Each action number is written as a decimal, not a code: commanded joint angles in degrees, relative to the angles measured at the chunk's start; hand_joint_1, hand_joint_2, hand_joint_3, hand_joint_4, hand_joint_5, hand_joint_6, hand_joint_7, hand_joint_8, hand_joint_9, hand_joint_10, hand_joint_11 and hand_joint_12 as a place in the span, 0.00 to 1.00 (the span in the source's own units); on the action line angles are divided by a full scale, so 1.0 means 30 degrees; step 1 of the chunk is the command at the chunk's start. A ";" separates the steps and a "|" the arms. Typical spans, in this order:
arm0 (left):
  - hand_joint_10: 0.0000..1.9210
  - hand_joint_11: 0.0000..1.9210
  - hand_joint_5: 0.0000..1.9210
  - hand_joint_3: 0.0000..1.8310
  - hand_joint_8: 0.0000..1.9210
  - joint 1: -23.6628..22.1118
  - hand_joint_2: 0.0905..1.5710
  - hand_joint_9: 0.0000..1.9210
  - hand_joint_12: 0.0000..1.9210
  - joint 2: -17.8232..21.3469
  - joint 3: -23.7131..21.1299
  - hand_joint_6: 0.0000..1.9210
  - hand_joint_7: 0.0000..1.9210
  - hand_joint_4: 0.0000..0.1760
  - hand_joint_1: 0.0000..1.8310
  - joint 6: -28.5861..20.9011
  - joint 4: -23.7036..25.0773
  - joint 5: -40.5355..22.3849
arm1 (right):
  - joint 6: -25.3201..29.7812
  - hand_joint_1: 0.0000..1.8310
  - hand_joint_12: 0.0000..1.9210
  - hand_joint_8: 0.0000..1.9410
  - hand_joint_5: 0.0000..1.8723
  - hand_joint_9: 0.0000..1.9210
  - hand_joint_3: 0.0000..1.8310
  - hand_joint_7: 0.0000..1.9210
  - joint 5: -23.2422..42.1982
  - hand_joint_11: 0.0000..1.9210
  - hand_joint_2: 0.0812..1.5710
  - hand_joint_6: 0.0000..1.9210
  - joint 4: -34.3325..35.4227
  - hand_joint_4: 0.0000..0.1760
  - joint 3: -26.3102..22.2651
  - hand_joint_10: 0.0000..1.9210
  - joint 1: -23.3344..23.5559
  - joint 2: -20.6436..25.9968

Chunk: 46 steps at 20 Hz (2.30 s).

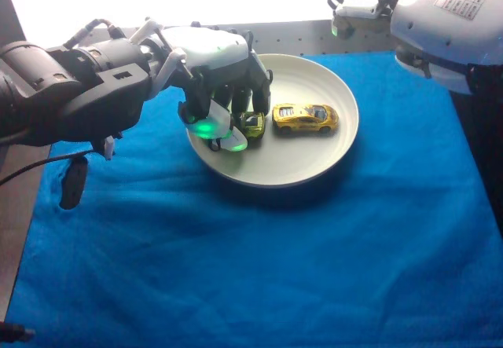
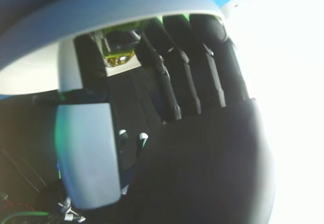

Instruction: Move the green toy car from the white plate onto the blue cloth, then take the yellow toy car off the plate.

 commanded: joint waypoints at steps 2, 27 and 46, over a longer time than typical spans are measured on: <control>0.75 0.30 0.41 0.00 0.67 0.0015 0.74 0.41 0.89 -0.0092 0.0102 0.57 0.45 0.00 0.74 0.0135 -0.0201 -0.1570 | -0.0108 0.73 1.00 0.60 0.24 0.28 0.00 0.30 0.2264 0.27 0.74 0.49 0.0117 0.00 -0.0051 0.82 0.0326 -0.0021; 0.86 0.20 0.45 0.00 0.76 0.1256 0.74 0.32 1.00 0.6940 -0.7612 0.50 0.45 0.00 0.68 0.2066 -0.0552 -0.8497 | -0.0108 0.70 0.99 0.53 0.24 0.27 0.00 0.30 0.2280 0.26 0.76 0.41 0.0411 0.00 -0.0182 0.77 0.0322 0.0023; 0.64 0.14 0.38 0.00 0.69 0.6455 0.76 0.29 0.84 1.0447 -1.2177 0.68 0.44 0.00 0.63 0.1529 -0.0480 -0.9450 | -0.0108 0.71 0.98 0.59 0.24 0.30 0.00 0.30 0.2234 0.28 0.69 0.46 0.0778 0.00 -0.0110 0.76 0.0190 0.0044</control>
